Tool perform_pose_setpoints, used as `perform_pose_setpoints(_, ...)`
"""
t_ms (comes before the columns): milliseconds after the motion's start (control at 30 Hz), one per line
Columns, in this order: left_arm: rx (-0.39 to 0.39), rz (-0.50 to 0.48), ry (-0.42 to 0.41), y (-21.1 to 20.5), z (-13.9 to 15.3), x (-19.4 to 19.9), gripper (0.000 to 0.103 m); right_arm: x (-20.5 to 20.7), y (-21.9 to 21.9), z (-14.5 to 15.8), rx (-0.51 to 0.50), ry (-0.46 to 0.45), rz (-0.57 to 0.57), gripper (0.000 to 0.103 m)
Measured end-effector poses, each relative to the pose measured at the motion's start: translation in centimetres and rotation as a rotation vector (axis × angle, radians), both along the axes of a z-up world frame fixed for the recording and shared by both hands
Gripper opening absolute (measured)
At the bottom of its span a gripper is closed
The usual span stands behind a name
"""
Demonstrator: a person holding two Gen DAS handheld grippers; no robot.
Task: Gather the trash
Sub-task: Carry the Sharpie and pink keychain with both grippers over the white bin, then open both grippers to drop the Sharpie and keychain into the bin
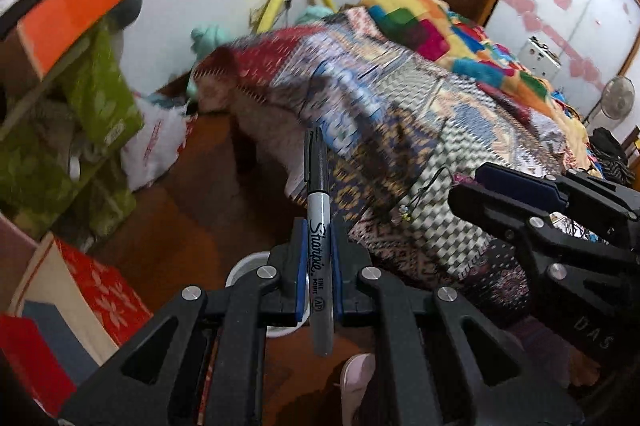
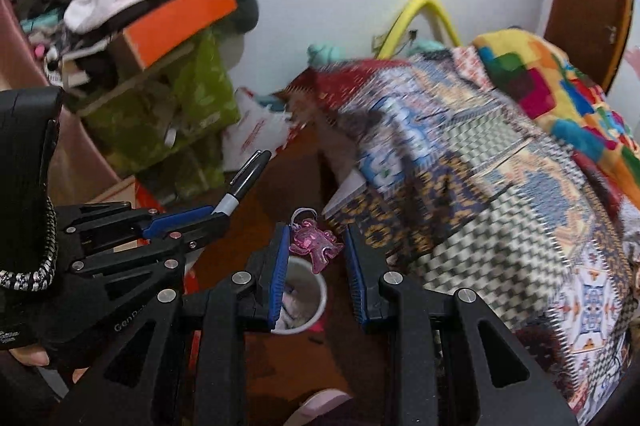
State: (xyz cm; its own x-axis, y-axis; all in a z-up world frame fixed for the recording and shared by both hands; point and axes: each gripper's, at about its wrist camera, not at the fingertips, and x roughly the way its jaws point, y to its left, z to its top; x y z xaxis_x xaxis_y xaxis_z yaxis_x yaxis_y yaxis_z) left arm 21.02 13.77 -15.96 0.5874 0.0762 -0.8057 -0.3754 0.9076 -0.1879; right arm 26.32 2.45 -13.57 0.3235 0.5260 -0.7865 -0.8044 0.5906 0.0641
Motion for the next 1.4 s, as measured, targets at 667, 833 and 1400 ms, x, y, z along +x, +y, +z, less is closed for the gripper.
perform_pose_setpoints(667,-0.199,0.091,0.289,5.8,-16.6,-0.8,0.009,1.3,8.0,-13.4,-0.201,0.298,0.083,0.025)
perform_pose_setpoints(833,-0.238,0.096,0.344,6.5,-19.4,-0.4,0.009,2.0,9.5,-15.8,-0.243,0.337,0.101,0.025)
perform_pose_setpoints(1400,-0.236,0.146,0.366,8.4,-20.3,-0.1,0.030,4.0,8.7,-17.0,-0.261,0.402,0.062,0.039)
